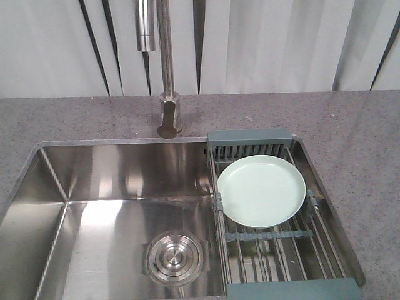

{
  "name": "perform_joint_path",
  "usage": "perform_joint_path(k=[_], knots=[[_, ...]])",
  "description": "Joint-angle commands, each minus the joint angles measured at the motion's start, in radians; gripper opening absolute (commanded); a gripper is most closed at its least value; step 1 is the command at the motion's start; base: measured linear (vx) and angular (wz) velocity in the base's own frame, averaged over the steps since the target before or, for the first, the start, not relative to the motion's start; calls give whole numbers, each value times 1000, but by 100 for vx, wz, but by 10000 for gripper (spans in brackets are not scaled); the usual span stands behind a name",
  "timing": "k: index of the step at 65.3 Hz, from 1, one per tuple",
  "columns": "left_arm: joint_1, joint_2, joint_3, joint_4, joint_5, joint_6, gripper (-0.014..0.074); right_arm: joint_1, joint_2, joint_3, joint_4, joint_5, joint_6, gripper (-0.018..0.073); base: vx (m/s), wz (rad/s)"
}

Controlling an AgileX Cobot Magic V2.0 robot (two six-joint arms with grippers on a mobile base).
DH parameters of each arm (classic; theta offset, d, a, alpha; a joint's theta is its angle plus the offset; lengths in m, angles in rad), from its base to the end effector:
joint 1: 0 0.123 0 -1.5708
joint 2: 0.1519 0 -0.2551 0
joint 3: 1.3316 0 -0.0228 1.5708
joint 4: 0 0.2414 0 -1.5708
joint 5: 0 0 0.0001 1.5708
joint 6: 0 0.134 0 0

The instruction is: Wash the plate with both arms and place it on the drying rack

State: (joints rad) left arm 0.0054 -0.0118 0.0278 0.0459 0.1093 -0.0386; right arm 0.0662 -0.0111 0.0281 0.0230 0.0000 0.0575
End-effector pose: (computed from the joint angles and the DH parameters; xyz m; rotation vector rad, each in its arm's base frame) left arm 0.1205 0.0013 0.1934 -0.0026 1.6087 0.0136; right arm 0.1200 0.0080 0.2078 0.0107 1.5016 0.1181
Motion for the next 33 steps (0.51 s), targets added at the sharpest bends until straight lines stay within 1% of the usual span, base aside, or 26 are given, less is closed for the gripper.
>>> perform_joint_path(k=[1, 33], knots=[[-1, -15, 24, -12, -77, -1, -6, 1, -11, 2, -6, -74, -3, -6, 0, 0], [-1, -15, 24, -12, -77, -1, -6, 1, -11, 2, -6, -74, -3, -6, 0, 0]])
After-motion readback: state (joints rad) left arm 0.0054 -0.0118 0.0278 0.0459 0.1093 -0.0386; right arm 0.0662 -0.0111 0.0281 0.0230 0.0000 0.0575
